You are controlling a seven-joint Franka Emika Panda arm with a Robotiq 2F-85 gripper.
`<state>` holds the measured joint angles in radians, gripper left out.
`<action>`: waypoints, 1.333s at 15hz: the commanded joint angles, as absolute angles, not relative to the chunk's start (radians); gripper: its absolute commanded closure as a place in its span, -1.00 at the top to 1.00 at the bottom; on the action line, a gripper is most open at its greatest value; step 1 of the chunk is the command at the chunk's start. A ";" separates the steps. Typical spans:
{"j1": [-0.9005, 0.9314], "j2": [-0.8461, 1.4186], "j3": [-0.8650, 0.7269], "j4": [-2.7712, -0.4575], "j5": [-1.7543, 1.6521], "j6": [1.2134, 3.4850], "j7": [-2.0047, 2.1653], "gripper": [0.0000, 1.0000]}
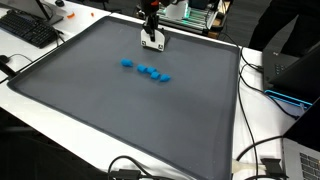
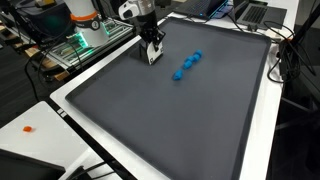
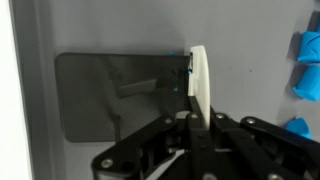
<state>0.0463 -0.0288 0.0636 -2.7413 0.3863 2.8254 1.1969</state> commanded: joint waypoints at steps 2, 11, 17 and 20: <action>0.043 -0.043 0.056 -2.742 0.382 2.799 1.194 -0.14; 0.012 -0.217 0.061 -2.699 0.182 2.545 1.158 1.00; 0.019 -0.301 0.081 -2.580 0.067 2.276 0.984 1.00; 0.025 -0.323 0.098 -2.539 0.028 2.233 0.871 1.00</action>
<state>0.0259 -0.2926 0.0804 -2.5630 0.0749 2.2822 0.9626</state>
